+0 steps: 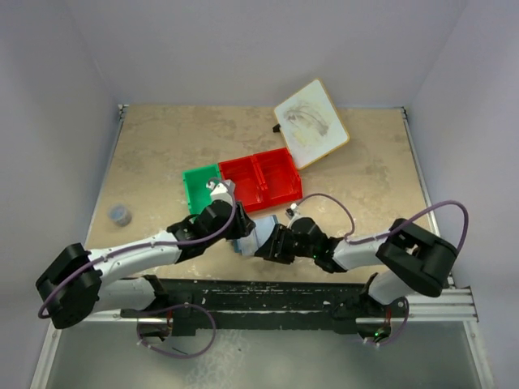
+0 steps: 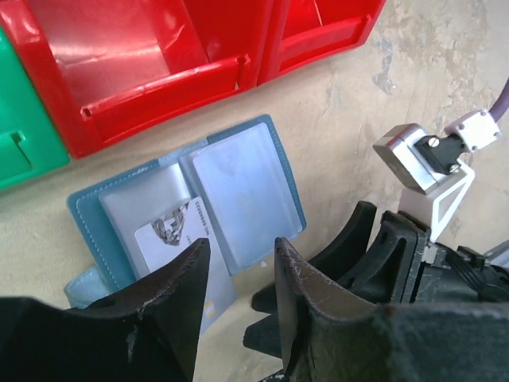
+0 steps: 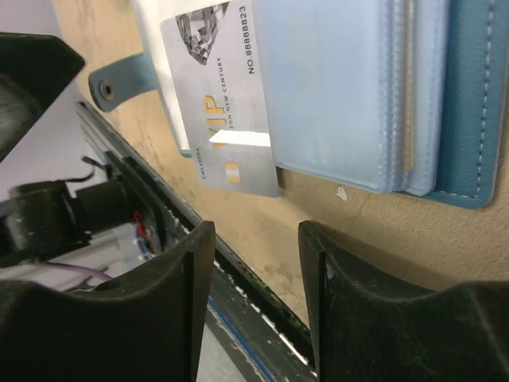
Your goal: Take the credit cards out of the card holder
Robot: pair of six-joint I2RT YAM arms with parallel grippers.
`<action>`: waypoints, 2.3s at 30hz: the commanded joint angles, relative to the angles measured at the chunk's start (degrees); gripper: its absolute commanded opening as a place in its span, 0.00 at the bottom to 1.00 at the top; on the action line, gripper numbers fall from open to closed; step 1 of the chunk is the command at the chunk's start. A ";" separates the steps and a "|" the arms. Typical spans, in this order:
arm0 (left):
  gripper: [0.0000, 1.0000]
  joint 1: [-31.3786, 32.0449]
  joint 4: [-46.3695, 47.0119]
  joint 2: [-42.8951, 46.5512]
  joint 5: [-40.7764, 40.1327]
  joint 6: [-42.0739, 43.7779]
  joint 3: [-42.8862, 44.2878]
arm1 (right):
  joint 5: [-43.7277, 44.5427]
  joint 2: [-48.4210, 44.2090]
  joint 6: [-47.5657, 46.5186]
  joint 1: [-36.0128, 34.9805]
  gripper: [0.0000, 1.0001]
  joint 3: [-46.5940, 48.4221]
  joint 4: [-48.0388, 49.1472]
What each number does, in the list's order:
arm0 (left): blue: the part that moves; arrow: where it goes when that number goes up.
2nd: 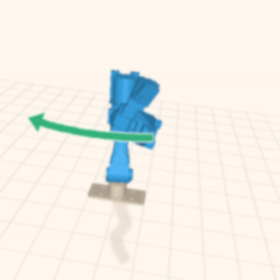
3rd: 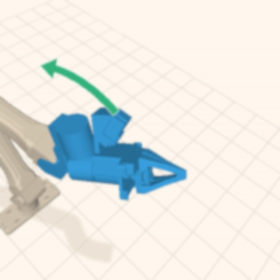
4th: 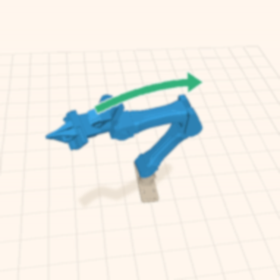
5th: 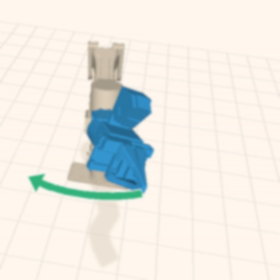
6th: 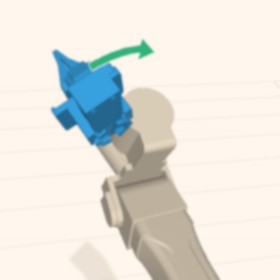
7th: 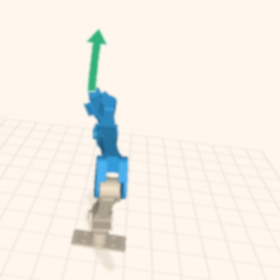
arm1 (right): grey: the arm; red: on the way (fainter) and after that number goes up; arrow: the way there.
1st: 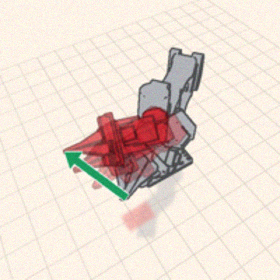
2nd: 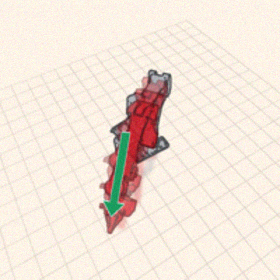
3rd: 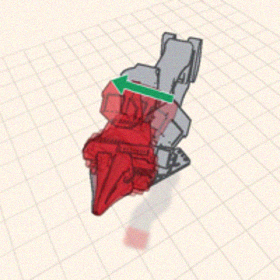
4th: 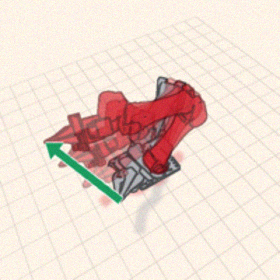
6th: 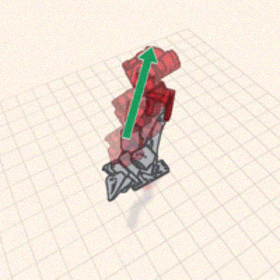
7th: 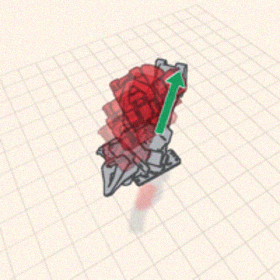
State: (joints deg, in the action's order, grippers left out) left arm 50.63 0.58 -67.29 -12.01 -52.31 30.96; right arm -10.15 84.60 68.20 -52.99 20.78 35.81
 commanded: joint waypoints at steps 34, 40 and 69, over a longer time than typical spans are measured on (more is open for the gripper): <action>0.27 -0.69 2.41 -5.08 -3.06 0.34 -8.98 | 2.18 12.93 8.85 -1.10 0.07 -0.21 28.76; 0.26 -0.62 2.39 -4.98 -3.61 -0.25 -9.34 | 4.29 11.17 6.36 -1.21 0.15 3.58 21.29; 0.18 -0.62 3.39 -3.92 -4.18 -2.18 -11.19 | 5.95 17.37 7.30 0.22 0.10 10.19 14.68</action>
State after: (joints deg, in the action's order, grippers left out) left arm 50.00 6.92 -70.74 -16.78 -54.48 20.97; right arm -6.44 101.32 74.65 -53.21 29.95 47.53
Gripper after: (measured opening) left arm 0.180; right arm 0.149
